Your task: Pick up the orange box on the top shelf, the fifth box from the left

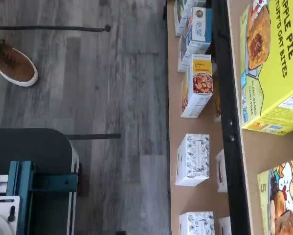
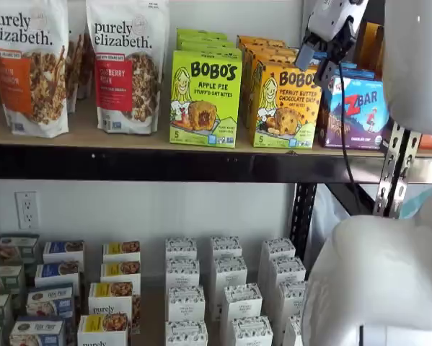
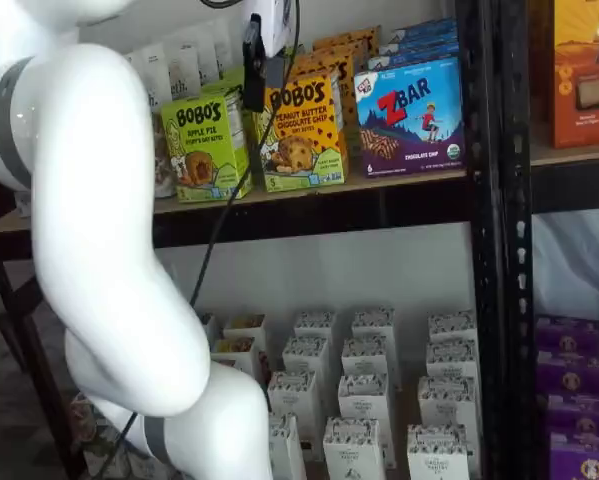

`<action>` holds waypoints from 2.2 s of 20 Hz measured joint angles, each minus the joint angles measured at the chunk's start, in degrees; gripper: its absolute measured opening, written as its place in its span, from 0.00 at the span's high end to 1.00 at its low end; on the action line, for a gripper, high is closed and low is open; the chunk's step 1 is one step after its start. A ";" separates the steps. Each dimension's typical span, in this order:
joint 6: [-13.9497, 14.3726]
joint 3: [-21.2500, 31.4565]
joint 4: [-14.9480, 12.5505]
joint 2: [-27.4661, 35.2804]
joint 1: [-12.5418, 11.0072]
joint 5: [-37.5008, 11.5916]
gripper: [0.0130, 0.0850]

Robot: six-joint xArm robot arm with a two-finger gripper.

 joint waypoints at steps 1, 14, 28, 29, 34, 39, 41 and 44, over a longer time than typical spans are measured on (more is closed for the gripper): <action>0.01 -1.26 0.39 0.83 -0.30 2.35 0.00; 1.23 0.63 3.09 -4.45 -1.33 4.09 0.00; -0.03 3.36 3.41 -6.71 -2.19 -8.70 0.00; -0.10 2.84 3.29 -6.29 -2.22 -8.83 0.00; -0.12 0.88 2.45 -4.28 -1.75 -10.25 0.00; 0.30 0.17 -0.12 -2.40 0.31 -13.96 0.00; 0.30 0.59 -1.39 -2.20 1.07 -15.97 0.00; 0.22 0.20 -2.57 -1.38 1.56 -16.98 0.00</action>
